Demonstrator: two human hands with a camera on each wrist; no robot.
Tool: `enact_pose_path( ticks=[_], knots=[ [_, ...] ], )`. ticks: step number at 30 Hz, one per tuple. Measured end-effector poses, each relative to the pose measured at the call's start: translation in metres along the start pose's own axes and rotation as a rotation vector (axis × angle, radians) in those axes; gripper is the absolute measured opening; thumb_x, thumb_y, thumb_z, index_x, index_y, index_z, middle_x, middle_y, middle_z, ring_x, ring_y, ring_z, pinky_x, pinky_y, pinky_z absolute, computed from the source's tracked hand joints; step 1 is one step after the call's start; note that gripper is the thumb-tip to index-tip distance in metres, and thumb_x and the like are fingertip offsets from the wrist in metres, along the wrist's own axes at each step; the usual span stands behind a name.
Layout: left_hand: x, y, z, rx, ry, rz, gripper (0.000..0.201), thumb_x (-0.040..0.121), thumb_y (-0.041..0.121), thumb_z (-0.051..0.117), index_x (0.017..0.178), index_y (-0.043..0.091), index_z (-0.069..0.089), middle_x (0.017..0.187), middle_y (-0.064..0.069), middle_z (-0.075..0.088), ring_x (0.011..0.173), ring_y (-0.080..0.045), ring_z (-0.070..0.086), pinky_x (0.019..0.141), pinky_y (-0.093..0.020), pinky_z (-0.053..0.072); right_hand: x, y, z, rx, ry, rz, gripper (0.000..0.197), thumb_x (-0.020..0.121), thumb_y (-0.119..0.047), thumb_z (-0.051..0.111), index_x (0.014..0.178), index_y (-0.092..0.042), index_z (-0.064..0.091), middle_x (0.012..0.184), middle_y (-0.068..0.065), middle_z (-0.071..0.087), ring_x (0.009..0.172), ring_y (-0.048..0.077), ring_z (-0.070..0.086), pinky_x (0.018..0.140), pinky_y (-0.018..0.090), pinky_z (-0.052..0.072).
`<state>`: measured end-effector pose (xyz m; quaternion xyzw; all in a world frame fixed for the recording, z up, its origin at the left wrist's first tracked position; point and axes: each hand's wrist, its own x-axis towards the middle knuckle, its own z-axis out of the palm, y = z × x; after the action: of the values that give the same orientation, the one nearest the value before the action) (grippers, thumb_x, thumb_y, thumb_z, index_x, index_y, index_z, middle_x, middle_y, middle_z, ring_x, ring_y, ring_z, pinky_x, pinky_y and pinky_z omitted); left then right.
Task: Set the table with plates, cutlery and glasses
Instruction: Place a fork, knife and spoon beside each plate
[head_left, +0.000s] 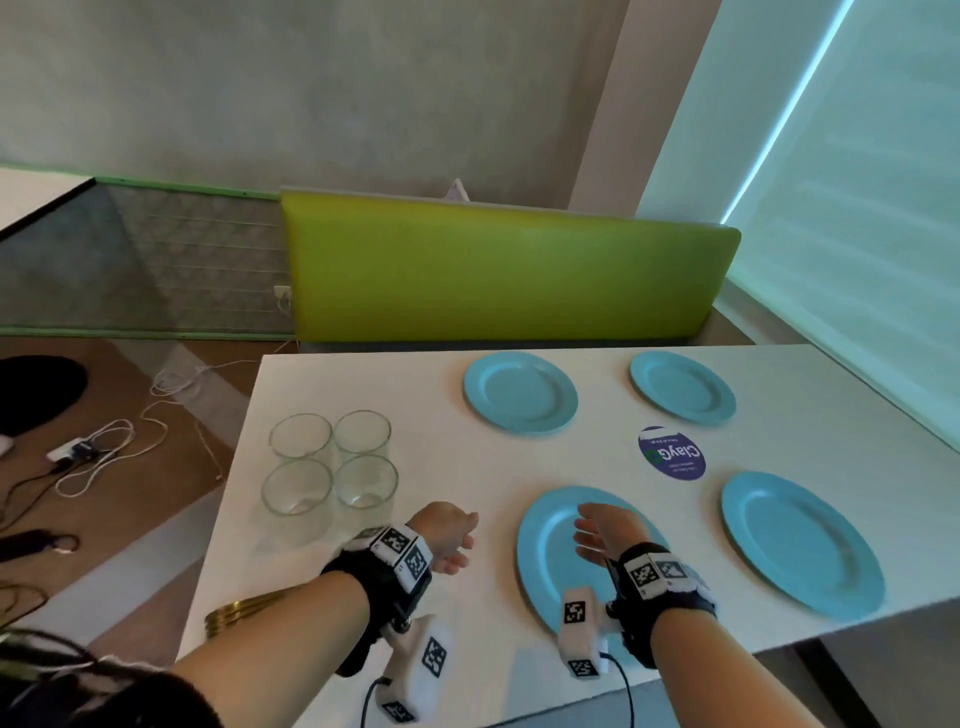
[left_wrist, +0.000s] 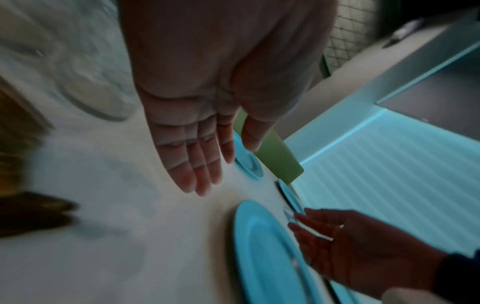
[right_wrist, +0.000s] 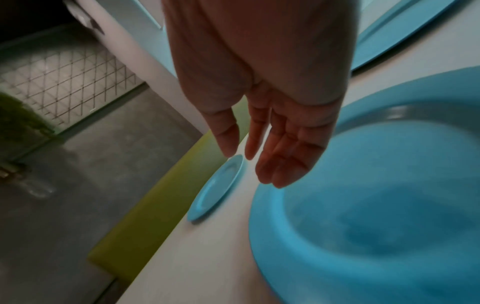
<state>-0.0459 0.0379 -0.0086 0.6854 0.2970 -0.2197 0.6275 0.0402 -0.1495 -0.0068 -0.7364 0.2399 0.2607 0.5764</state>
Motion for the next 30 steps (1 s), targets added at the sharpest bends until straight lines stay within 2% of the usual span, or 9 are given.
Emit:
enact_pose_path(
  ticks=[3,6,8,9,10,12,16,21,30],
  knots=[
    [-0.022,-0.033,-0.015,0.235,0.055,0.01,0.025,0.099,0.026,0.041,0.078,0.015,0.043,0.075,-0.003,0.047,0.061,-0.019,0.046,0.058,-0.022,0.039,-0.026,0.023,0.021,-0.067,-0.022,0.017,0.004,0.095,-0.009,0.05,0.096,-0.005,0.052,0.075,0.007,0.051,0.063,0.019,0.049,0.057,0.029,0.043],
    [-0.034,-0.06,-0.037,0.667,0.173,0.064,0.032,0.095,0.03,0.045,0.064,0.02,0.041,0.071,-0.001,0.049,0.071,-0.02,0.049,0.073,-0.022,0.037,-0.046,0.036,0.036,-0.101,-0.049,0.016,0.003,0.094,-0.006,0.05,0.092,-0.005,0.052,0.073,0.008,0.051,0.06,0.019,0.049,0.055,0.029,0.042],
    [-0.039,-0.074,-0.054,0.801,0.179,0.042,0.023,0.09,0.031,0.05,0.077,0.013,0.057,0.091,-0.007,0.066,0.091,-0.025,0.06,0.083,-0.026,0.046,-0.057,0.04,0.045,-0.138,-0.059,0.018,0.015,0.094,-0.003,0.048,0.08,-0.007,0.05,0.068,0.007,0.048,0.056,0.018,0.045,0.052,0.027,0.037],
    [-0.04,-0.08,-0.061,0.85,0.207,0.036,0.026,0.088,0.031,0.052,0.096,0.008,0.061,0.109,-0.011,0.065,0.105,-0.028,0.06,0.091,-0.03,0.047,-0.06,0.041,0.049,-0.148,-0.062,0.016,0.021,0.093,-0.002,0.047,0.074,-0.008,0.048,0.066,0.006,0.046,0.054,0.018,0.043,0.051,0.025,0.034],
    [-0.041,-0.087,-0.068,0.884,0.249,0.023,0.035,0.088,0.031,0.054,0.112,0.007,0.057,0.122,-0.012,0.059,0.116,-0.029,0.055,0.098,-0.033,0.045,-0.063,0.042,0.053,-0.158,-0.061,0.015,0.024,0.093,-0.001,0.046,0.07,-0.009,0.047,0.065,0.006,0.045,0.053,0.018,0.043,0.05,0.025,0.033],
    [-0.045,-0.098,-0.083,0.951,0.337,0.02,0.048,0.087,0.033,0.058,0.126,0.008,0.045,0.131,-0.012,0.047,0.126,-0.029,0.043,0.104,-0.034,0.039,-0.067,0.044,0.061,-0.179,-0.061,0.01,0.024,0.093,-0.003,0.048,0.069,-0.008,0.048,0.068,0.006,0.048,0.054,0.018,0.045,0.049,0.027,0.036],
    [-0.043,-0.113,-0.105,1.0,0.408,0.011,0.063,0.082,0.033,0.066,0.133,0.011,0.035,0.137,-0.01,0.036,0.132,-0.028,0.031,0.106,-0.036,0.037,-0.073,0.047,0.074,-0.226,-0.074,-0.006,0.019,0.094,-0.007,0.049,0.075,-0.007,0.05,0.072,0.006,0.052,0.058,0.017,0.048,0.051,0.027,0.04],
    [-0.037,-0.121,-0.117,1.053,0.337,0.027,0.078,0.081,0.038,0.069,0.142,0.012,0.028,0.145,-0.008,0.035,0.137,-0.027,0.03,0.112,-0.037,0.031,-0.078,0.052,0.082,-0.269,-0.096,-0.007,0.015,0.092,-0.008,0.05,0.078,-0.008,0.052,0.074,0.005,0.054,0.058,0.017,0.051,0.053,0.027,0.042],
    [-0.024,-0.128,-0.123,1.108,0.277,0.042,0.069,0.088,0.033,0.062,0.146,0.012,0.029,0.145,-0.009,0.035,0.137,-0.026,0.035,0.113,-0.036,0.033,-0.081,0.06,0.083,-0.303,-0.095,-0.026,0.005,0.093,-0.008,0.05,0.093,-0.006,0.054,0.076,0.005,0.055,0.058,0.016,0.051,0.053,0.027,0.043]
  ],
)
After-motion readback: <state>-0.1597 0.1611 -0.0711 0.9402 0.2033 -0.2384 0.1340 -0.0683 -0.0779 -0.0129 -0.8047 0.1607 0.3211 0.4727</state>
